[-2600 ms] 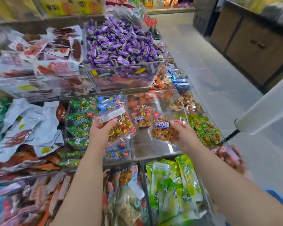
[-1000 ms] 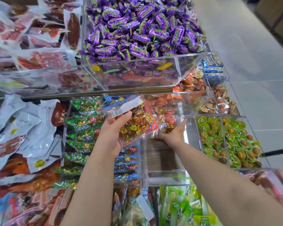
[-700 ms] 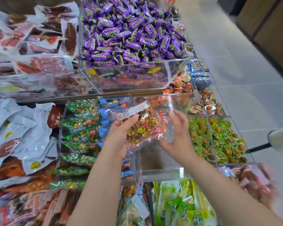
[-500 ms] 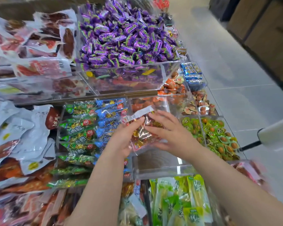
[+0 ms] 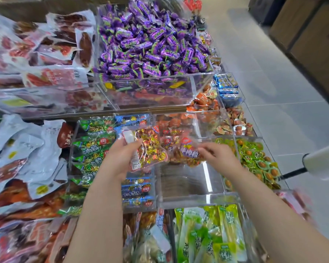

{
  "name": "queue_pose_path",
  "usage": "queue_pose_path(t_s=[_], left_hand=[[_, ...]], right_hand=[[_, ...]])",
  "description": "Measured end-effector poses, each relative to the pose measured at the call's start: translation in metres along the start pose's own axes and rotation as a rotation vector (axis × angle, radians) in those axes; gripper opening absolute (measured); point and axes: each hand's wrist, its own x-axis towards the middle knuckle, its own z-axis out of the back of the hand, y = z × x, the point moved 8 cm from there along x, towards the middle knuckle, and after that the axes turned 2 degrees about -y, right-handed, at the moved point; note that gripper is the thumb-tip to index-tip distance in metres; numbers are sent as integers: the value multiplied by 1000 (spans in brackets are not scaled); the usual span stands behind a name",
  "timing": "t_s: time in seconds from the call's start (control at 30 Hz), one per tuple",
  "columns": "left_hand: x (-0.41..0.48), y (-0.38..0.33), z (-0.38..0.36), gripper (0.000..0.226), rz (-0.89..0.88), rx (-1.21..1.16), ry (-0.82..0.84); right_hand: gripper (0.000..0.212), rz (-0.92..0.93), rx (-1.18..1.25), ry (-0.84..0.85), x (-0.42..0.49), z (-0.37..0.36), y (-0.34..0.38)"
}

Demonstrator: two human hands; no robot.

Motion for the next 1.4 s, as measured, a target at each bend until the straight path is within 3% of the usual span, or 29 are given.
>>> queue_pose_path(t_s=[0.13,0.2,0.27,0.37,0.47,0.53,0.6,0.7,0.93,1.1,1.3,1.4], left_hand=[[7,4,9,8,28,-122,-60],[11,7,9,18,49,-159,-68],[16,11,11,19,50,-172,-84],[25,18,15,13,49,-190,-109],[31,23,19,11,42,-211,-119],[34,25,21,11,32,-218,-115],[34,25,21,10,19,-228,-101],[34,26,21,9,23,-233,-110],[32,22,17,8,13,-217,-100],[31,22,17,10,27,-220,-103],[31,21,15,10,23,-250,-90],[28,19,14,9,8,-254,-99]], right_hand=[[21,-61,-210,313,27,-74,-24],[21,-117,-145,296,41,-95,-32],[23,-214,7,156,49,-103,-45],[77,-337,289,-19,38,-116,-69],[133,-472,200,-24,26,-133,-98],[151,-559,200,52,25,-143,-107],[159,-478,220,137,30,-151,-103],[159,-333,108,190,33,-154,-93],[125,-246,208,-95,54,-139,-66],[154,-301,447,144,52,-158,-82],[120,-313,446,137,64,-158,-78],[113,-277,439,187,68,-156,-76]])
